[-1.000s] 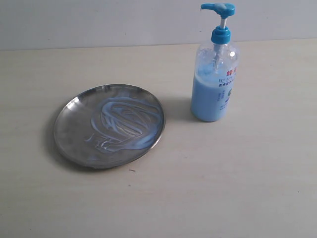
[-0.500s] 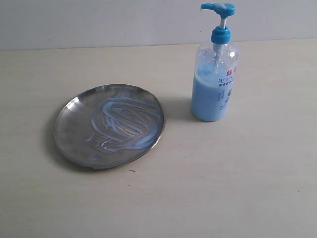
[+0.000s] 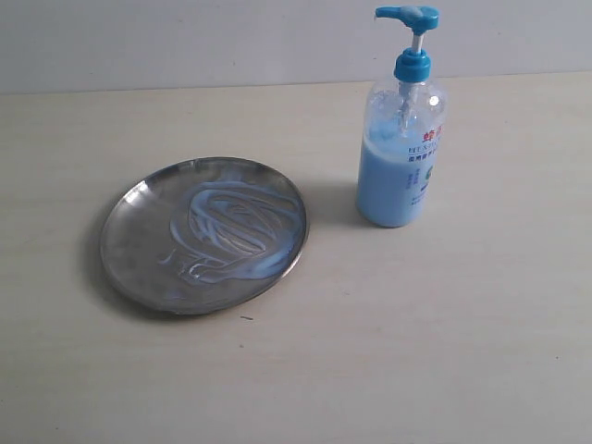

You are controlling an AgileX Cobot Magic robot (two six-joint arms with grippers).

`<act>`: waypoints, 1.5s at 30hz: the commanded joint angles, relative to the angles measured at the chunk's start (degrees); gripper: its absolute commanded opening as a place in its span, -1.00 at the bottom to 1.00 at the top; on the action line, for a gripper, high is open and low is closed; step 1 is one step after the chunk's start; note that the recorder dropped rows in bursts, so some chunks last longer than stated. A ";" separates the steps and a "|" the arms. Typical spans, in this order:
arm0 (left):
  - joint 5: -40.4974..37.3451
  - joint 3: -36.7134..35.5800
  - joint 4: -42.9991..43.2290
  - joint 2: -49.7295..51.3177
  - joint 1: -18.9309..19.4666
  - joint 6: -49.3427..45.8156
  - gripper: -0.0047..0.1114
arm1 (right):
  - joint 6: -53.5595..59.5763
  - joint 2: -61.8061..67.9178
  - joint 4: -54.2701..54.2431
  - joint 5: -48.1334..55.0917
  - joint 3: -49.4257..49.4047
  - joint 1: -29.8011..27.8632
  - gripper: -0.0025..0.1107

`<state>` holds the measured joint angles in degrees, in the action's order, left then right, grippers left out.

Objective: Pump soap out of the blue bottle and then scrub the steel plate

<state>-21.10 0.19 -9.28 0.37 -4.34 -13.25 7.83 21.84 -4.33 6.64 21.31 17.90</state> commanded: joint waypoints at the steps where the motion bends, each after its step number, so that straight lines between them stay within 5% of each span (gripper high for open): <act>1: 0.26 -0.19 -0.09 -0.37 -0.32 -0.02 -0.92 | 0.01 0.22 0.46 -2.29 0.41 0.09 -0.51; 4: 0.26 -0.19 -0.09 -0.37 -0.32 -0.02 -0.92 | -0.50 0.22 0.36 -2.14 0.41 0.09 -0.30; 9: 0.26 -0.19 -0.09 -0.37 -0.32 -0.02 -0.92 | -0.50 0.22 0.20 -2.15 0.29 0.09 0.44; 11: 0.26 -0.19 -0.09 -0.37 -0.32 -0.02 -0.92 | -0.59 0.22 -0.18 -2.15 0.29 0.09 0.54; 45: 0.26 -0.19 -0.09 -0.37 -0.32 -0.02 -0.92 | -2.14 1.62 -19.50 -7.94 0.21 0.09 0.77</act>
<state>-21.10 0.19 -9.28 0.37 -4.34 -13.25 5.98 23.10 -21.72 -0.31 21.31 17.90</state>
